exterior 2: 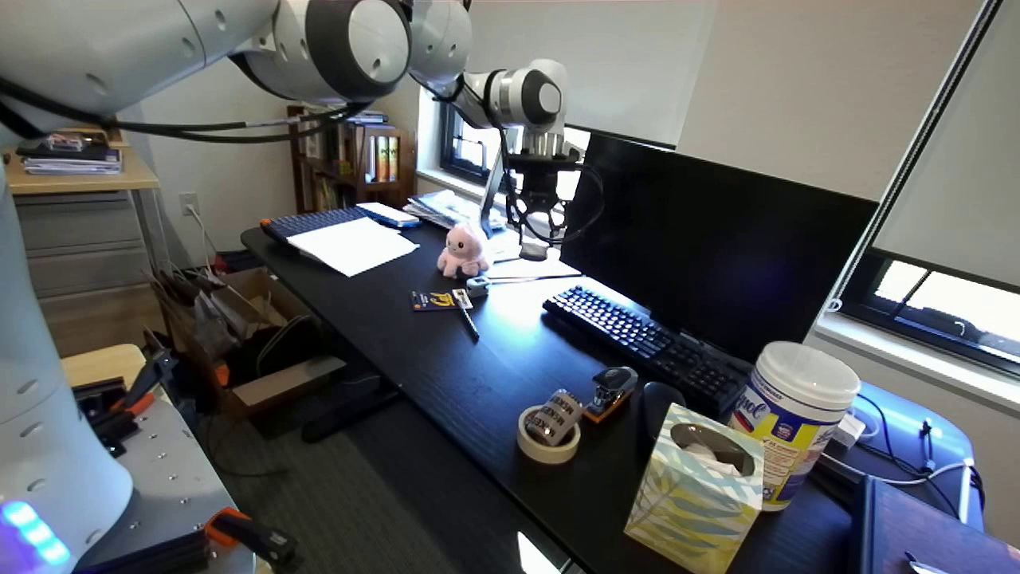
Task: Move the mouse away from the keyboard
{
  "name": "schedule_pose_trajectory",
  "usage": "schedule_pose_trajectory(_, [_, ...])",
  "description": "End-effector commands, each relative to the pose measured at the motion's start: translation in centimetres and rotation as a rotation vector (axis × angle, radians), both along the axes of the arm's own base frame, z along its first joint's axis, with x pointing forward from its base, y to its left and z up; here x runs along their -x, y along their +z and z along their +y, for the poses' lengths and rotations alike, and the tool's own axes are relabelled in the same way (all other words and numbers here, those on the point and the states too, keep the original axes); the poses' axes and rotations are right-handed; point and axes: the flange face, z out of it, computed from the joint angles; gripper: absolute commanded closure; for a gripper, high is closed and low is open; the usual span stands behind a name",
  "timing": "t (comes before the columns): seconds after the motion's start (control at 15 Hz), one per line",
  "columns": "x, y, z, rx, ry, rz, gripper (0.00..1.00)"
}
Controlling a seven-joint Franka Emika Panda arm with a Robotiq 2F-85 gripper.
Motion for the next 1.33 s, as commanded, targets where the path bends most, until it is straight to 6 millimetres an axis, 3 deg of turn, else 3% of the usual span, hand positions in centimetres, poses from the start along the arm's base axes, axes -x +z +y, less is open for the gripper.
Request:
schedule_pose_trajectory(0.0, [0.1,-0.3,-0.2,0.001,0.0,0.006,0.36])
schedule_pose_trajectory(0.07, [0.1,-0.6,-0.4,0.003,-0.001,0.012,0.61])
schedule_pose_trajectory(0.27, [1.1,0.8,2.2,0.059,0.051,-0.041,0.61])
schedule_pose_trajectory(0.73, [3.2,0.3,7.3,-0.042,0.116,-0.215,0.61])
schedule_pose_trajectory(1.0, [4.8,1.8,8.0,-0.037,0.097,-0.378,0.61])
schedule_pose_trajectory(1.07, [2.8,0.3,8.6,-0.047,0.13,-0.323,0.36])
schedule_pose_trajectory(1.27, [3.8,1.1,8.3,-0.044,0.103,-0.359,0.36])
